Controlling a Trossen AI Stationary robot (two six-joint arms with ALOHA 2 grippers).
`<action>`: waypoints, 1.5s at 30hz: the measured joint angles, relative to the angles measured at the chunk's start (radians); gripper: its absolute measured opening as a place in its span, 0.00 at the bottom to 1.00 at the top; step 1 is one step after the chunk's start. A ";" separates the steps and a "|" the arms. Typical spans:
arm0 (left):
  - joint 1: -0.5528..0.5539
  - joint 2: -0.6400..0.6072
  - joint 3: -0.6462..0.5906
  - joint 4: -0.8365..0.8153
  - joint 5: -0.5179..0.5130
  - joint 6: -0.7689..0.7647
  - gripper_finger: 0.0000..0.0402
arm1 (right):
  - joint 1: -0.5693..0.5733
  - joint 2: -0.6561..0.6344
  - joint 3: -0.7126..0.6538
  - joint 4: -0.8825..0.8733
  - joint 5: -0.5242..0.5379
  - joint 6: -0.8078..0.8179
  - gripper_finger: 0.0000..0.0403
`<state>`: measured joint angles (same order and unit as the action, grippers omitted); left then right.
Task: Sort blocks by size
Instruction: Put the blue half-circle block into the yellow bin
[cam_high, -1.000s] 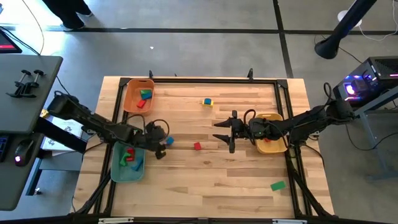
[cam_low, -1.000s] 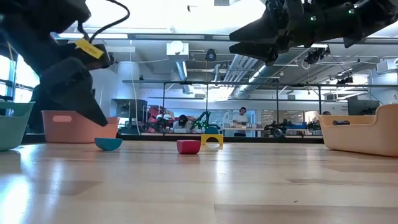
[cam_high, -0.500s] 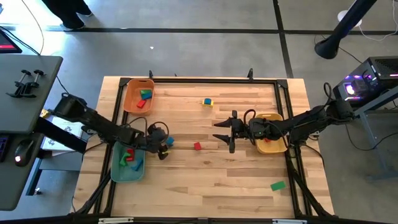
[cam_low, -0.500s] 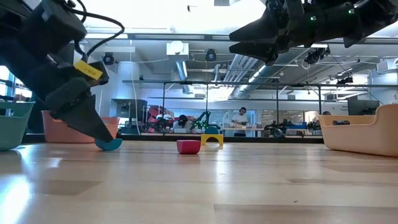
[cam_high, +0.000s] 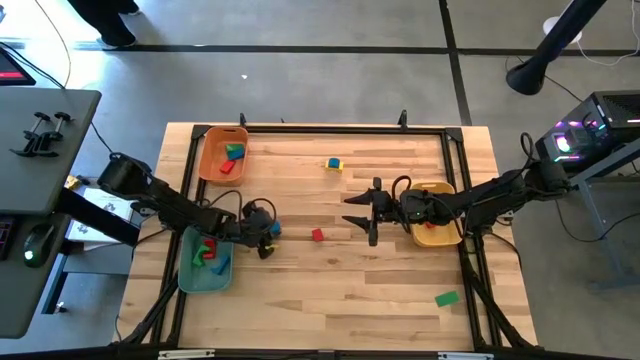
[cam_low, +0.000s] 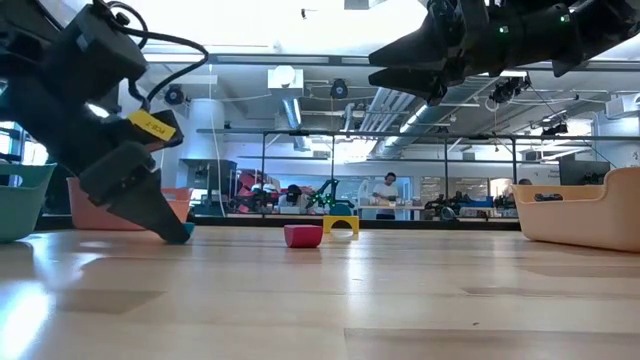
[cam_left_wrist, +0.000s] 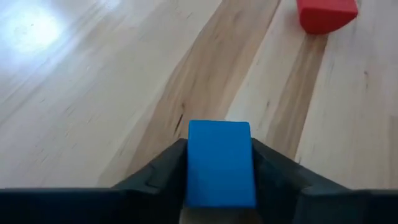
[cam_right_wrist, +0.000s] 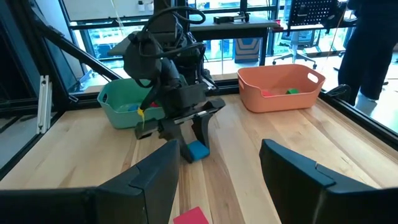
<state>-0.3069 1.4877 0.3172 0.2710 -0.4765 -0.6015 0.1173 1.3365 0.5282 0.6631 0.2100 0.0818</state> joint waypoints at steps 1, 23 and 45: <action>0.000 0.001 0.000 0.007 0.004 0.010 0.33 | 0.000 0.000 0.000 0.000 0.000 0.000 0.54; 0.235 0.004 0.273 0.290 0.595 0.387 0.26 | 0.054 0.335 0.317 -0.167 -0.161 -0.852 0.54; 0.301 0.003 0.316 0.271 0.691 0.314 0.27 | 0.057 0.346 0.550 -0.587 -0.055 -1.009 0.25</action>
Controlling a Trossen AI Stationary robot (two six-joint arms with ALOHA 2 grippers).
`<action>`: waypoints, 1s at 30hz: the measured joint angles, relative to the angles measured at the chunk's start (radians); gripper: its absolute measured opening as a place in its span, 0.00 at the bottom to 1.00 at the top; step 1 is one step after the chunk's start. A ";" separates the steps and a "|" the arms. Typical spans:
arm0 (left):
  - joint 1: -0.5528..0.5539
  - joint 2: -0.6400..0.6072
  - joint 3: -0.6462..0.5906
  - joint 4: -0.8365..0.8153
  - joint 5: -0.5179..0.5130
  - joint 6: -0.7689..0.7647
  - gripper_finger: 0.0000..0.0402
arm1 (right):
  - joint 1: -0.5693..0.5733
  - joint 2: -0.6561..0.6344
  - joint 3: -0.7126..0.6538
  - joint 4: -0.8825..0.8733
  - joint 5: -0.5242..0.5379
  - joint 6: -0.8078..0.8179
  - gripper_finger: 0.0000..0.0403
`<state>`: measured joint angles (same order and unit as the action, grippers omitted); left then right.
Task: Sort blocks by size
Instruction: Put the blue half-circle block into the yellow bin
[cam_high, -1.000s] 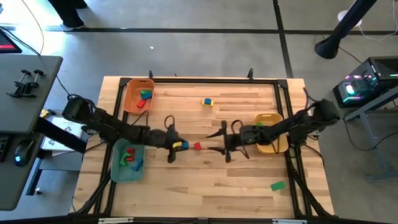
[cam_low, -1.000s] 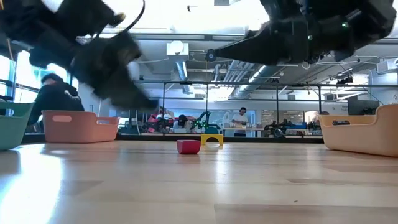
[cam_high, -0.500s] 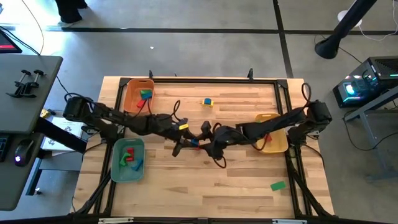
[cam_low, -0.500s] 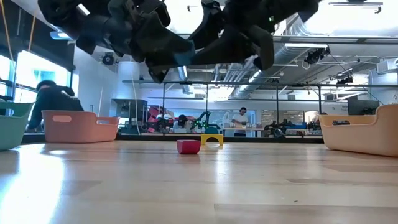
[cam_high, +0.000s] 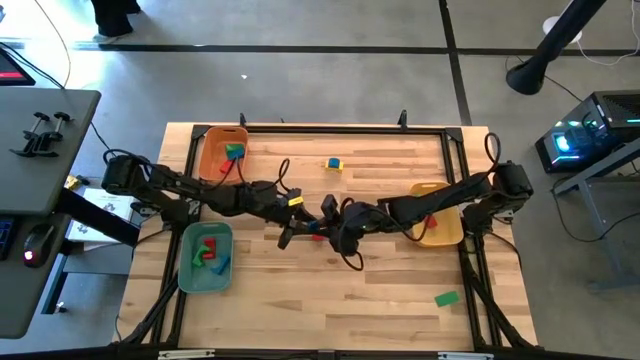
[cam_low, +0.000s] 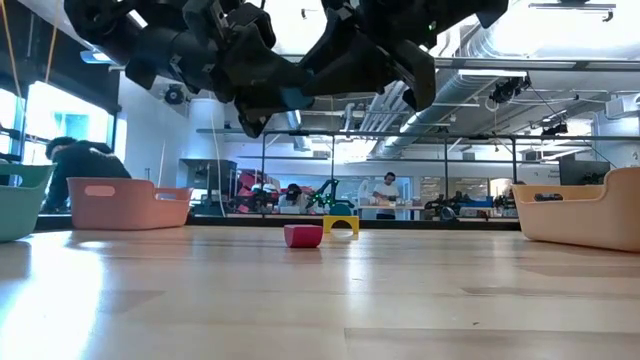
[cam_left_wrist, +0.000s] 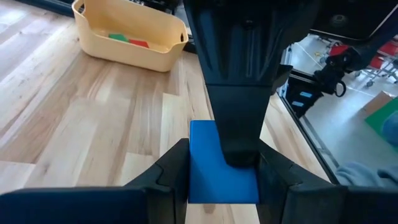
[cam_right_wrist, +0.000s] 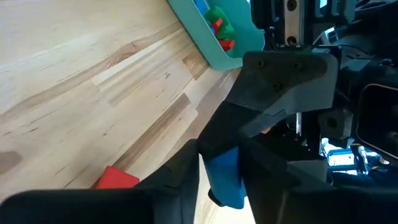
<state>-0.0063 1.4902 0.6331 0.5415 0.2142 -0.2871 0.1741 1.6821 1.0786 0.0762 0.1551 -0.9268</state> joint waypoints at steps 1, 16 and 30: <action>0.000 0.000 0.000 -0.004 0.002 0.000 0.27 | 0.000 0.004 0.000 0.005 0.000 -0.001 0.24; -0.002 0.000 -0.001 0.005 -0.007 0.004 0.32 | -0.014 0.007 0.000 0.017 -0.047 0.037 0.27; -0.001 -0.002 0.003 0.053 -0.017 0.002 0.32 | -0.003 0.009 0.000 0.057 0.029 -0.163 0.31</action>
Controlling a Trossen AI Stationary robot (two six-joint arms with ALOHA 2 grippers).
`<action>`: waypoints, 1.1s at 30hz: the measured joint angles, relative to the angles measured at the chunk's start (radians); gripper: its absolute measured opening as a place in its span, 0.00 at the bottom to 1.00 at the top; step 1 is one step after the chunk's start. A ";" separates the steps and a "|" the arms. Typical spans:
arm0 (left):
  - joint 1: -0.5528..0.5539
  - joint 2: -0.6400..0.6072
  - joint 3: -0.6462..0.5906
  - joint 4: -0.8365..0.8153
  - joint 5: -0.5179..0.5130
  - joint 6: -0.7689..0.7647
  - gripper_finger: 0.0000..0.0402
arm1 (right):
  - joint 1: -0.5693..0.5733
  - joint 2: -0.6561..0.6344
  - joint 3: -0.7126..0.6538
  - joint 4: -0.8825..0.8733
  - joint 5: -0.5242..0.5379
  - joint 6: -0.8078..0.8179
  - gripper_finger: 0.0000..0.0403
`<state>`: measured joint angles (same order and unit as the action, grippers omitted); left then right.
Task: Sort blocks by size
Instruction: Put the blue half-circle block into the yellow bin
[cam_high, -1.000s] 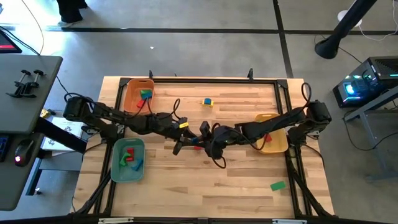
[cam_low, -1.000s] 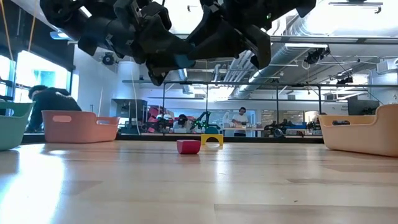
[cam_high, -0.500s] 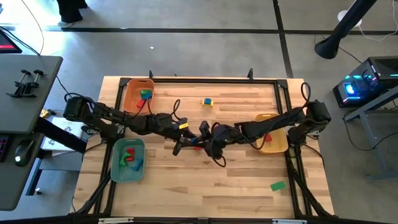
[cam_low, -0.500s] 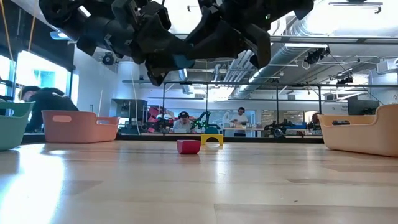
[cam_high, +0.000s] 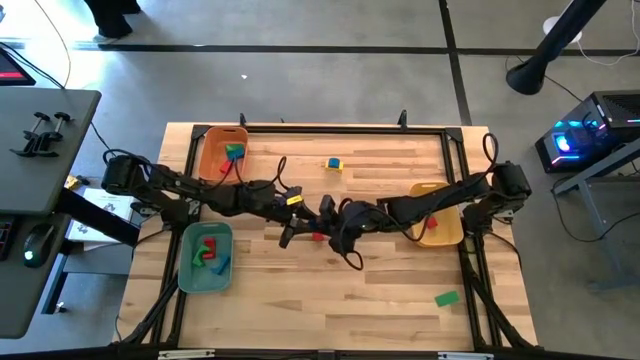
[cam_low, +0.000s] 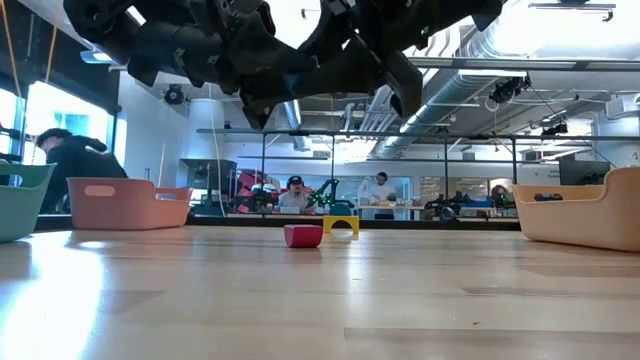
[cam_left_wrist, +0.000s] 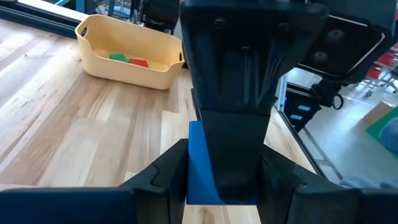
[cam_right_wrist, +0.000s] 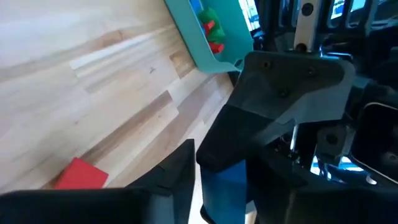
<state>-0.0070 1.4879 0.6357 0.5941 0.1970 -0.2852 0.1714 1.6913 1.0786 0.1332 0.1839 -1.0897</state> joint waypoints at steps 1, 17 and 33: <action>0.000 0.000 0.000 -0.001 -0.001 0.000 0.32 | 0.000 0.000 0.000 -0.003 0.008 0.001 0.29; 0.014 0.001 0.000 -0.004 0.001 -0.008 0.54 | 0.003 -0.001 -0.001 -0.193 0.050 0.440 0.21; 0.031 0.001 -0.001 -0.068 -0.074 0.106 0.61 | 0.075 -0.249 -0.050 -1.040 0.436 1.305 0.21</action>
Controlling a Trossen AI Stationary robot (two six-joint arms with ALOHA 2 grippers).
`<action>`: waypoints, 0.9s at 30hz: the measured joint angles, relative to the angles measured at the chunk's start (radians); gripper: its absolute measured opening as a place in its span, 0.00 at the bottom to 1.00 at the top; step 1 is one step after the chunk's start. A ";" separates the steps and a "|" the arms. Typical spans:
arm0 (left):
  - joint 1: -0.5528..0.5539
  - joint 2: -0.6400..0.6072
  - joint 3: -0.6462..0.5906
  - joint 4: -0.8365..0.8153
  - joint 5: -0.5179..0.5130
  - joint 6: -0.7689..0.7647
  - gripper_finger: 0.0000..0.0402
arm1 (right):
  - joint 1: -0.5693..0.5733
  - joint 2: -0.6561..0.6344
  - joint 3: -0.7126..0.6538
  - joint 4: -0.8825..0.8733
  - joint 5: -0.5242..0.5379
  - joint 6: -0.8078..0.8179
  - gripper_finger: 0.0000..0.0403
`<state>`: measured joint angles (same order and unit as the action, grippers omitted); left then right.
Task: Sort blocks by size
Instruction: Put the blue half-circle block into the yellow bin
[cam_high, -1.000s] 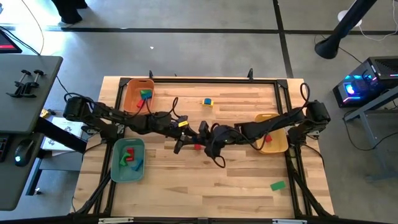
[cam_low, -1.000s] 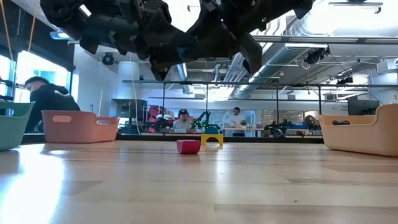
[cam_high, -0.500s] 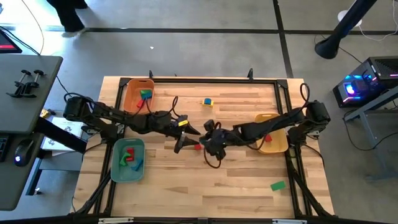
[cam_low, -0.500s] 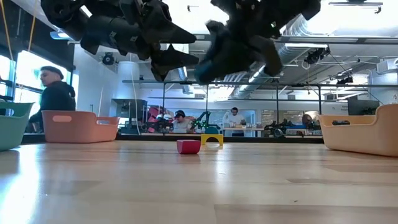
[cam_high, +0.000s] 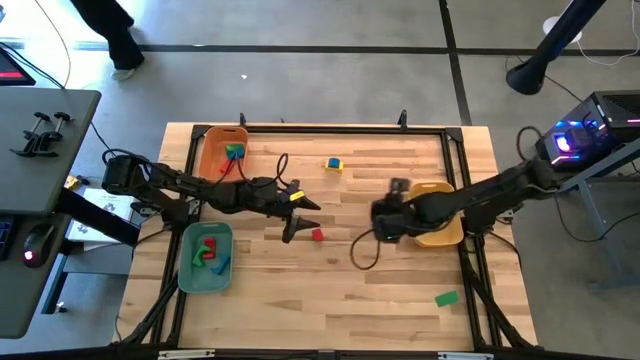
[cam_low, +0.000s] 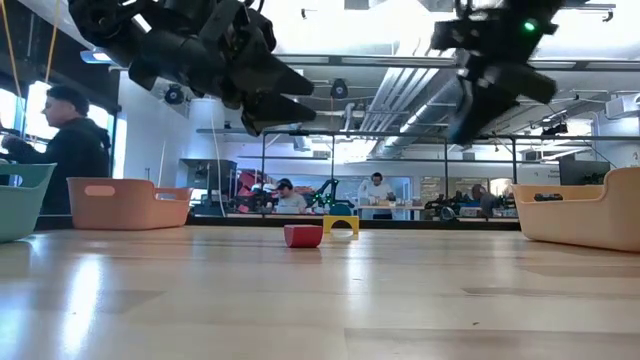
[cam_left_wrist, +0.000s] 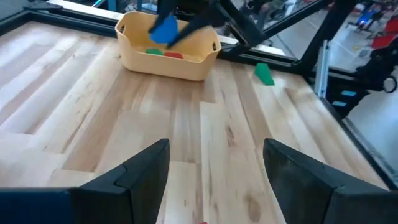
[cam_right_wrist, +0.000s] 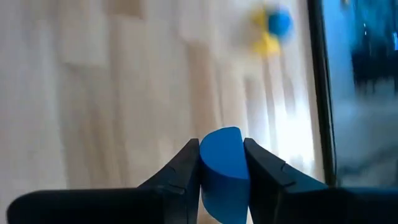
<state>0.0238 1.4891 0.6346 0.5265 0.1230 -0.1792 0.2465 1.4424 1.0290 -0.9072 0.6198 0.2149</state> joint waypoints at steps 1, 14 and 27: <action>0.000 0.000 0.000 -0.004 -0.005 0.006 0.61 | -0.005 -0.024 -0.027 -0.013 0.014 0.073 0.21; 0.000 0.000 0.000 -0.023 -0.007 0.036 0.61 | -0.022 -0.305 -0.365 -0.176 -0.091 0.980 0.21; 0.000 0.000 0.000 -0.014 -0.007 0.027 0.61 | -0.051 -0.304 -0.477 -0.154 -0.158 1.071 0.39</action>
<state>0.0235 1.4895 0.6342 0.5121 0.1160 -0.1522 0.1959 1.1381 0.5522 -1.0616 0.4617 1.2864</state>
